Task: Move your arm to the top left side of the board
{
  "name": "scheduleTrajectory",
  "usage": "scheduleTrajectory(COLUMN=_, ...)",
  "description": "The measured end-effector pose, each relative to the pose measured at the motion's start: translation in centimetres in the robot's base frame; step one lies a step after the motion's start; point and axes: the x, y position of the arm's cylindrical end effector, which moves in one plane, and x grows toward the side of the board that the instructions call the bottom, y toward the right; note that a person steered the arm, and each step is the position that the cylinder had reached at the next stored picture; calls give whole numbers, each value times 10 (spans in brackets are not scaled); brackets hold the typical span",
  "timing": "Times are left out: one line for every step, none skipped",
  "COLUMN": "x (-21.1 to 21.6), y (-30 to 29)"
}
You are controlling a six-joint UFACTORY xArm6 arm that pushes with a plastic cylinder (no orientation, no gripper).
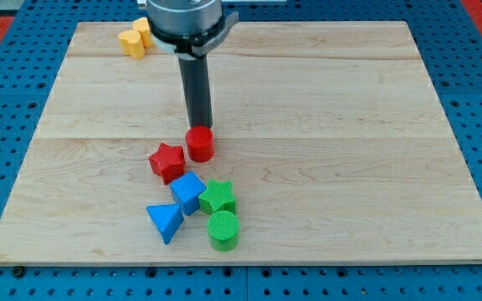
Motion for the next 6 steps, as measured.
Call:
scheduleTrajectory(x=19, y=0)
scheduleTrajectory(x=22, y=0)
scheduleTrajectory(x=-15, y=-6)
scheduleTrajectory(x=-16, y=-98)
scheduleTrajectory(x=-43, y=-170)
scheduleTrajectory(x=-98, y=-214)
